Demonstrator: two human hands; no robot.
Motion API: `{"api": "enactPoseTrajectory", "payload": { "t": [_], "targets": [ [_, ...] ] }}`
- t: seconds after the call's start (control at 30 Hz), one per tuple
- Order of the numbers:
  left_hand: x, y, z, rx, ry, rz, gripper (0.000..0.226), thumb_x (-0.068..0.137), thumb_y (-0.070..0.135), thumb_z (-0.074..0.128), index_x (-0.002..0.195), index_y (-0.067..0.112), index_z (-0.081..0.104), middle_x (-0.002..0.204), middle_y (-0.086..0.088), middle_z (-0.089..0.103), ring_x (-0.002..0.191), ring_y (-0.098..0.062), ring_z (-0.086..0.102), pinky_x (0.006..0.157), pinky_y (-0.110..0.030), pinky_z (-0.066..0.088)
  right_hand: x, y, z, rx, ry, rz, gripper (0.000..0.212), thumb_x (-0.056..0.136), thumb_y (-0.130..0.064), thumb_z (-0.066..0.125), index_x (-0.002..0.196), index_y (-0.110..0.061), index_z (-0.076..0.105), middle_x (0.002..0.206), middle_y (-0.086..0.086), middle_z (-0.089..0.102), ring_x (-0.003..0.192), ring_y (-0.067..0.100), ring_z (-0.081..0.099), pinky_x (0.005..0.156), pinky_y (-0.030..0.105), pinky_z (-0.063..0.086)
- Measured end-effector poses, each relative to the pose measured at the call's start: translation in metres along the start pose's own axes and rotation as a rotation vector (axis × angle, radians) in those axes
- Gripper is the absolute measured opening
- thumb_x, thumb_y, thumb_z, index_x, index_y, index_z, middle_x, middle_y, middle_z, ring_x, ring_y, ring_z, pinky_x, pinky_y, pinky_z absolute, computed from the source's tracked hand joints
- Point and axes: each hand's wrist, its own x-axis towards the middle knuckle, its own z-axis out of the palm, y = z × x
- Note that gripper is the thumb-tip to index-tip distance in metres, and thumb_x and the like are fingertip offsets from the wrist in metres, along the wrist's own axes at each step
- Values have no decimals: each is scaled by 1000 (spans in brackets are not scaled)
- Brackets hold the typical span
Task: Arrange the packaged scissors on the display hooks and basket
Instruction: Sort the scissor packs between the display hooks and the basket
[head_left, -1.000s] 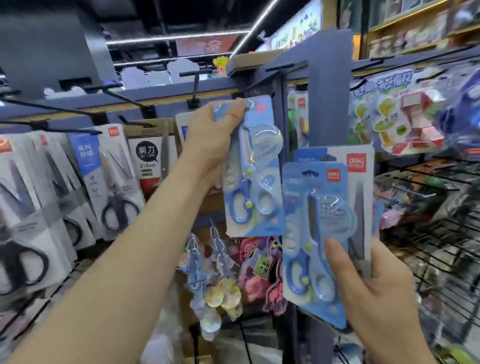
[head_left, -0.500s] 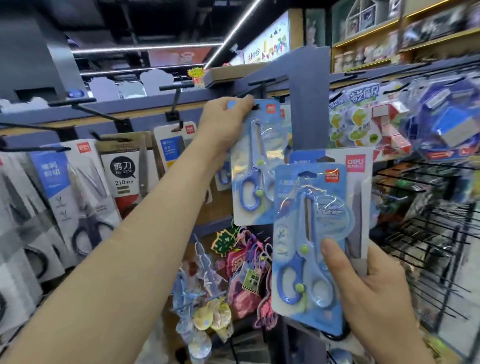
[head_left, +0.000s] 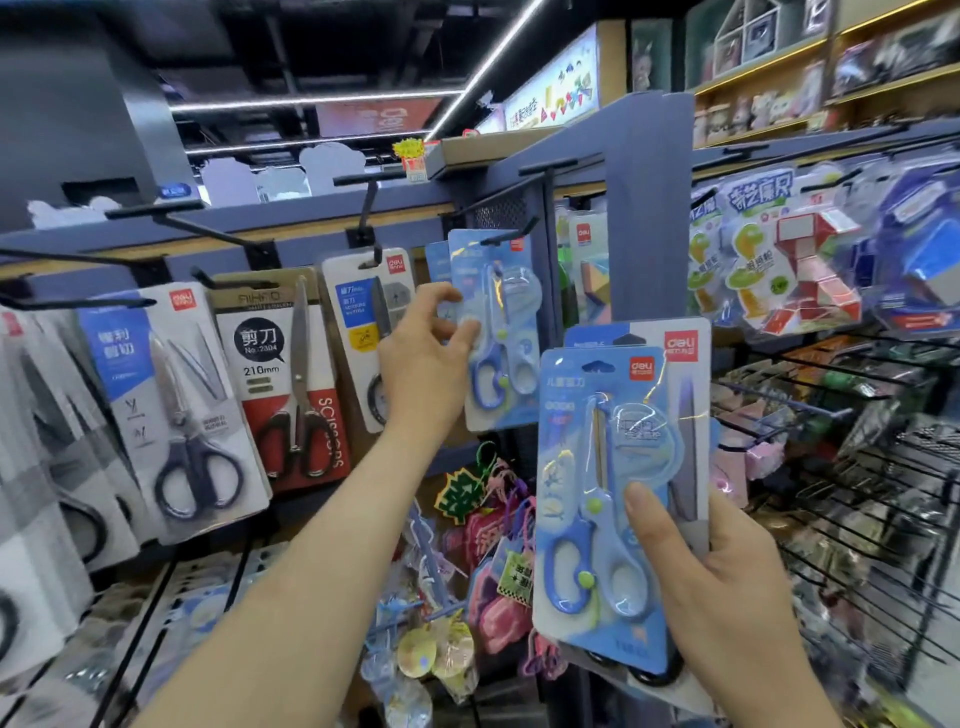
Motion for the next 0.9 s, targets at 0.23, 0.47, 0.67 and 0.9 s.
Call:
{"api": "enactPoseTrajectory", "payload": {
  "t": [0.23,0.47,0.67,0.9],
  "targets": [
    [45,-27,11,419,-82,53,43,95,15,58,136,28,58,115,-6,70,103,-24,63,83,-26,43,8,1,15,40,-57,3,19,78,-40,61,82,-28,75,75,-6,75,66,6,69,57,20,53],
    [-9,22,-30,-211,-178,-166,19,101,22,51,103,21,70,83,-1,71,64,-18,64,56,-31,54,8,-3,17,118,-104,45,20,83,-35,62,97,-35,76,85,0,77,78,17,73,67,32,60],
    [-46,56,-37,-534,-462,-338,13,68,27,75,75,16,73,78,-8,74,70,-23,66,65,-34,52,4,-5,22,180,-140,65,24,81,-28,63,102,-21,73,93,-4,78,85,12,74,67,23,58],
    [-14,78,-35,-632,-254,-150,2,81,15,73,80,13,73,75,-4,73,67,-19,67,67,-38,56,3,-14,16,147,28,0,20,78,-39,55,78,-22,66,45,-11,58,43,-4,51,45,7,37]
  ]
}}
